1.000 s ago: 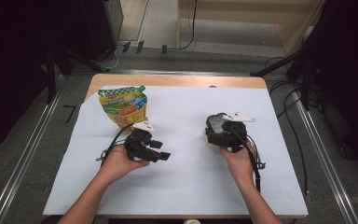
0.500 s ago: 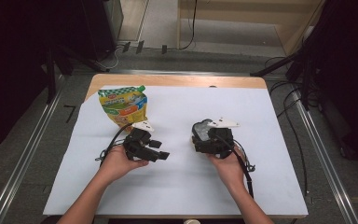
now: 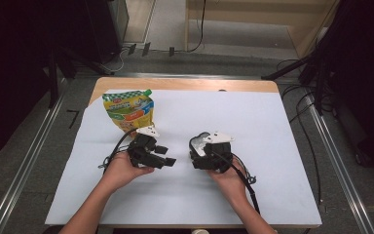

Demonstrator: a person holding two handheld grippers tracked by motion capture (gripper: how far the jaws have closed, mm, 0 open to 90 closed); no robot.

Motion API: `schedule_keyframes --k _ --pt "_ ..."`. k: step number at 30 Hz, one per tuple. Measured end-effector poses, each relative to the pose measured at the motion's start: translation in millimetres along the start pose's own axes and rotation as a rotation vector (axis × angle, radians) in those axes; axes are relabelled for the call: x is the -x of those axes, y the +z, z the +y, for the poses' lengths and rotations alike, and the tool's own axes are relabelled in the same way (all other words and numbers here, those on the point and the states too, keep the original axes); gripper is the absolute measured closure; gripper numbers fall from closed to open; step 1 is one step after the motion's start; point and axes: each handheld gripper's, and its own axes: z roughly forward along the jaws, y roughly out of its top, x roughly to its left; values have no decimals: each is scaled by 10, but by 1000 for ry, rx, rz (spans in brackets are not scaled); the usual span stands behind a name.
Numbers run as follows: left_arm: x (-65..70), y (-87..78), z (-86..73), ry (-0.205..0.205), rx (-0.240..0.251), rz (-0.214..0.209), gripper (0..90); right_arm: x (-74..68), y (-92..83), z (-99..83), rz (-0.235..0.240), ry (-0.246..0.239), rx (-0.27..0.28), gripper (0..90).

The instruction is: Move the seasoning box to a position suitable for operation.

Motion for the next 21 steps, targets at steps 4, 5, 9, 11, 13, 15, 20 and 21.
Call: schedule_keyframes --k 4,5,9,11,13,15,20,21 --pt "-2 3 0 -2 -1 0 391 -13 -6 -20 -8 12 9 164" --pt "0 4 0 -2 0 1 391 -9 -7 -19 -6 17 8 163" --pt "-1 3 1 -2 0 0 391 12 -37 7 19 35 7 150" --pt "1 1 5 -9 -1 -6 390 21 -86 40 26 30 13 149" --pt "16 -6 12 -2 14 -21 390 35 -199 103 37 34 23 142" --pt "15 -4 14 1 9 -17 390 54 -284 128 56 38 25 142" --pt "0 2 23 -6 9 -13 389 85 -450 144 76 41 24 145" --pt "-1 2 29 -6 8 -13 389 99 -486 143 82 41 21 151"
